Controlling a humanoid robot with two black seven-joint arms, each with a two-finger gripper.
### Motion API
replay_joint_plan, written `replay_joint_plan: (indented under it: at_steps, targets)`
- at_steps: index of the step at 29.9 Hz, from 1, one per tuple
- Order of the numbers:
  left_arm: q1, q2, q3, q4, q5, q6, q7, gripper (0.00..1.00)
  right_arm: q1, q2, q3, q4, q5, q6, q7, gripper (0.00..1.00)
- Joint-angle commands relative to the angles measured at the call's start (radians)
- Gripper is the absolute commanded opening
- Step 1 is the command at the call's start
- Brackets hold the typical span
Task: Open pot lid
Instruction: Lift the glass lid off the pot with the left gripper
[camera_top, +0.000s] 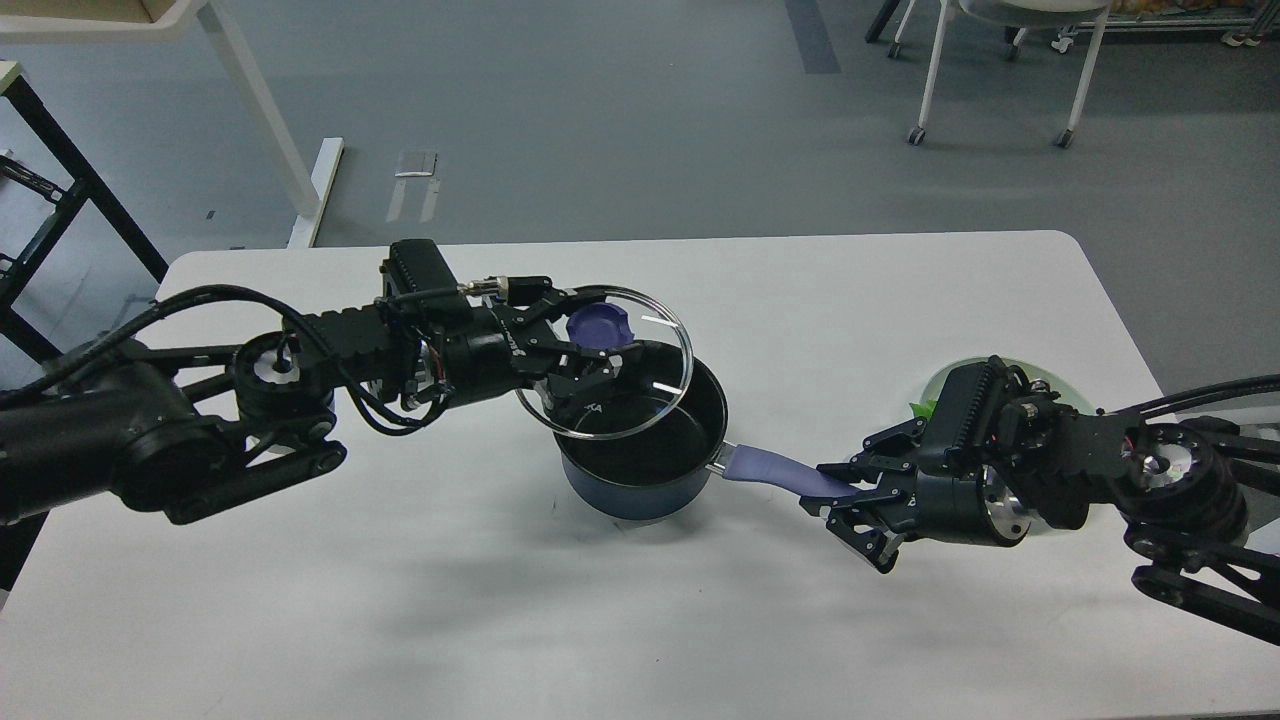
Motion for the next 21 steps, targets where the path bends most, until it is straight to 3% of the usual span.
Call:
replay_joint_plan:
  at_steps: [1,4,9,15,21]
  targets:
    - [-0.004,0.162,0.01,-0.039,-0.007,0.003,-0.043,0.37,-0.002,-0.002,0.005,0.0,0.0,-0.002,0.0,0.2]
    - [0.02,0.294,0.017,-0.05,-0.008,0.009,-0.077,0.36,-0.002,-0.003,0.009,0.002,0.0,-0.002,0.0,0.2]
    - [0.172,0.385,0.032,-0.021,-0.011,0.081,-0.082,0.36,-0.002,-0.003,0.011,0.002,0.0,-0.002,0.0,0.2]
    - [0.313,0.405,0.032,-0.01,-0.001,0.145,-0.08,0.37,-0.001,-0.005,0.016,0.003,0.0,-0.002,0.0,0.2]
    - [0.342,0.378,0.032,0.129,-0.005,0.156,-0.102,0.37,-0.002,-0.022,0.014,0.005,0.0,-0.002,0.0,0.2]
